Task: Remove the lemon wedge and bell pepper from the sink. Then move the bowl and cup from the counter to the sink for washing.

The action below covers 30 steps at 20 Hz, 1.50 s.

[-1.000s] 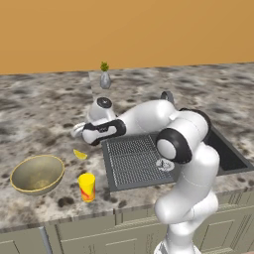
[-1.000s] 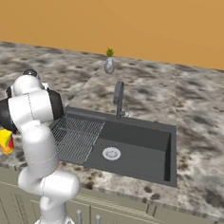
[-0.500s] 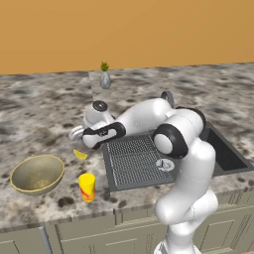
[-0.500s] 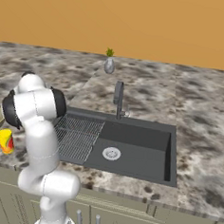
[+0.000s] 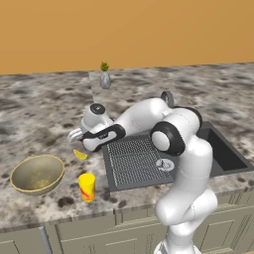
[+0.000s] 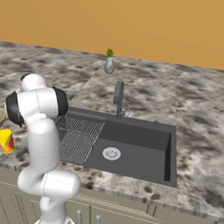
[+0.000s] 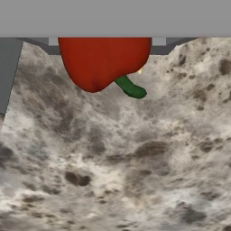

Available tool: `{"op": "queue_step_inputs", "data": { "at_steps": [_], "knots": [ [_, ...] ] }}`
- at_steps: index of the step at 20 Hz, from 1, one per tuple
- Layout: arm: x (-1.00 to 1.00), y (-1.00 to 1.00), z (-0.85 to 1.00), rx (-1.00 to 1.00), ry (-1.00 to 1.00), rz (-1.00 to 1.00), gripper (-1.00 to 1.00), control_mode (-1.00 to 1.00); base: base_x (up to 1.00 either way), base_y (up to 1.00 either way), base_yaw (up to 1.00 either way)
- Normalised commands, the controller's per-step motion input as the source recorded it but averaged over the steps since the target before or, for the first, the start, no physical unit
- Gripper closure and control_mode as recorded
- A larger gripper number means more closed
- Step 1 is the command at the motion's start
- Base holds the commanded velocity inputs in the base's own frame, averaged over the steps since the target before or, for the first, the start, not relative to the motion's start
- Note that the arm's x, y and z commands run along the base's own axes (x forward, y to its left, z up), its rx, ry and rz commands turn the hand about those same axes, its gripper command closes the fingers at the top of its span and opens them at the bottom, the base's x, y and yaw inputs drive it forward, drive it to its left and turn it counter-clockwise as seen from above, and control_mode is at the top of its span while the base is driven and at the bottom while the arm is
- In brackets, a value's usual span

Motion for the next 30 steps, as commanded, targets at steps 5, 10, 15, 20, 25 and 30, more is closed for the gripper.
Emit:
{"op": "queue_step_inputs", "data": {
  "at_steps": [5,10,15,20,25,30],
  "knots": [
    [0.11,0.02,-0.16,0.00,0.00,0.00,1.00,-1.00,0.00,0.00,0.00],
    [0.13,0.00,-0.14,0.00,0.00,0.00,1.00,-1.00,0.00,0.00,0.00],
    [0.08,0.03,-0.16,0.00,0.00,0.00,1.00,-1.00,0.00,0.00,0.00],
    [0.09,0.07,-0.13,0.00,0.00,0.00,1.00,-1.00,0.00,0.00,0.00],
    [0.09,0.08,-0.14,0.00,0.00,0.00,1.00,-1.00,0.00,0.00,0.00],
    [0.10,0.07,-0.15,0.00,0.00,0.00,1.00,-1.00,0.00,0.00,0.00]
  ]
}}
